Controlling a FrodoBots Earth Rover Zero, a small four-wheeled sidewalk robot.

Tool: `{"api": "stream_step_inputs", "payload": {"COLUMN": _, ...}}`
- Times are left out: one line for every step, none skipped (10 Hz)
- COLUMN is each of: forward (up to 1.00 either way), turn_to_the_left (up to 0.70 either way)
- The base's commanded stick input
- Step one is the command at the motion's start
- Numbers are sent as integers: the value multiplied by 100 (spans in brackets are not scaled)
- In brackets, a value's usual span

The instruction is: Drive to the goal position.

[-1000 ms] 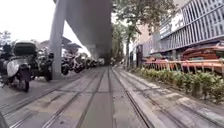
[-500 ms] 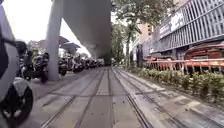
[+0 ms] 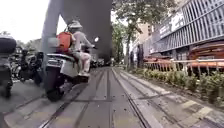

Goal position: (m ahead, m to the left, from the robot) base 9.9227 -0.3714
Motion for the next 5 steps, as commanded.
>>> {"api": "stream_step_inputs", "payload": {"forward": 45, "turn_to_the_left": 0}}
{"api": "stream_step_inputs", "payload": {"forward": 45, "turn_to_the_left": 0}}
{"api": "stream_step_inputs", "payload": {"forward": 45, "turn_to_the_left": 0}}
{"api": "stream_step_inputs", "payload": {"forward": 45, "turn_to_the_left": 0}}
{"api": "stream_step_inputs", "payload": {"forward": 45, "turn_to_the_left": 0}}
